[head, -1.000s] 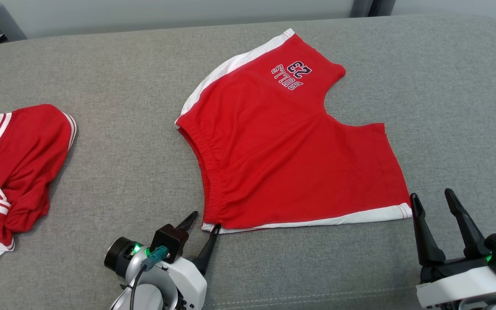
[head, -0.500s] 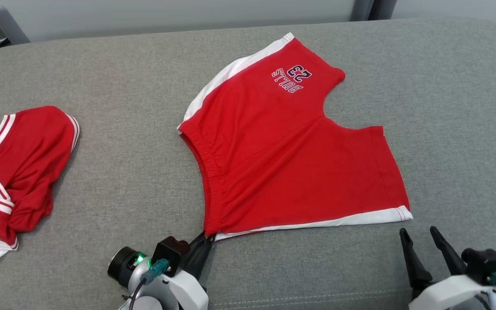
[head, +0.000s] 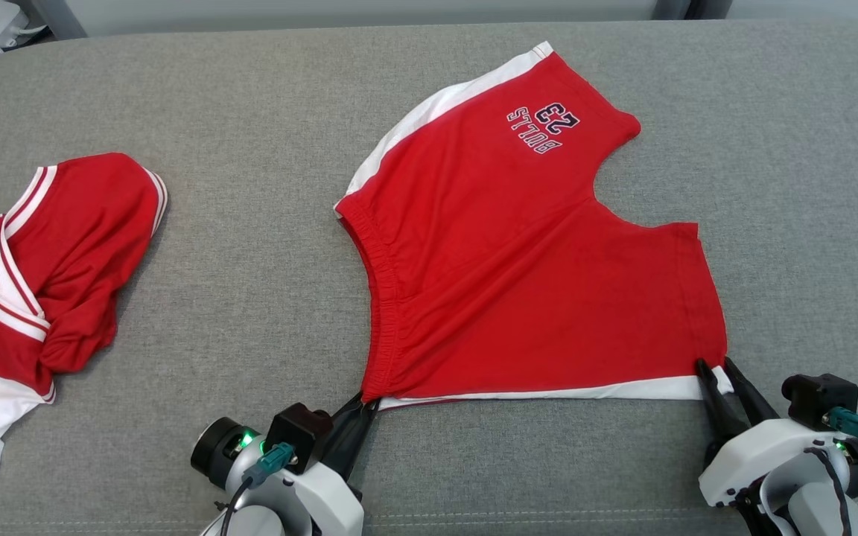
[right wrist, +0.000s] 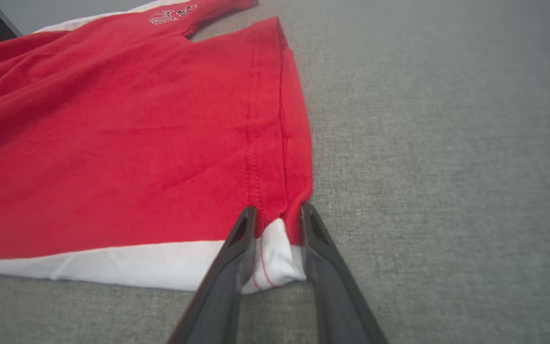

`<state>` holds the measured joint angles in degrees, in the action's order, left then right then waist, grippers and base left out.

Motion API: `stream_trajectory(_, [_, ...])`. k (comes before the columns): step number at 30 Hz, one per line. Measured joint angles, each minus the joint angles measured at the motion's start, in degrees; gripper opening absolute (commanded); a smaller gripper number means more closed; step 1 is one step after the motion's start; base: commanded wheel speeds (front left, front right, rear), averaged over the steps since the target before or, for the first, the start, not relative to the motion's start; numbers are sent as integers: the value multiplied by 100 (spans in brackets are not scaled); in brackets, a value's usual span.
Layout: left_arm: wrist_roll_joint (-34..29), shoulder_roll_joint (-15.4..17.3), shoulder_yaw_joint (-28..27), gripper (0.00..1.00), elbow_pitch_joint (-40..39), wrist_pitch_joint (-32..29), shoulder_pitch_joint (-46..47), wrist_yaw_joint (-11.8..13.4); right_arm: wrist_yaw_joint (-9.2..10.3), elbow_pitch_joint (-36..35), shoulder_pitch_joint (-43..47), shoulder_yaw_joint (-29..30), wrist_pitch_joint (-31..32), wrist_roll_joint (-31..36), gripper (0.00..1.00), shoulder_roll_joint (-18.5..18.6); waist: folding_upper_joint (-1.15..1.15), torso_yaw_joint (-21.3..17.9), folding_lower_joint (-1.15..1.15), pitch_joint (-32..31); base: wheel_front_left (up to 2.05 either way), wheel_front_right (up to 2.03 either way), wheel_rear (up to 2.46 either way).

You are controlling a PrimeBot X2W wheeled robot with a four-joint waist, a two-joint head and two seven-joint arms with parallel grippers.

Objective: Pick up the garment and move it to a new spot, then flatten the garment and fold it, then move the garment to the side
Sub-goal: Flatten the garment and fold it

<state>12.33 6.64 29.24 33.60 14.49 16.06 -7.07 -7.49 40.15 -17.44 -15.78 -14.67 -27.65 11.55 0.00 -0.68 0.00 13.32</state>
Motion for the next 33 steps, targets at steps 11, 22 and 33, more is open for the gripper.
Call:
stream_trajectory(11, [74,44,56,0,-82,0,46,0,-2,-88,3,-143,2,-31,0,114,0,-19,0,-61,0,0,0])
stream_trajectory(22, [800,639,740,0,-1396,-1013,-474,0,-1,-1198,1037,-164,637,-402,0,748,0,-94,0,-504,0,0,0])
stream_trajectory(33, [1876,1104,749,0,-3721,-2499,-1551,66,-1,-3460,2955,1245,2640,-600,0,1218,0,-149,0,-902,0,0,0])
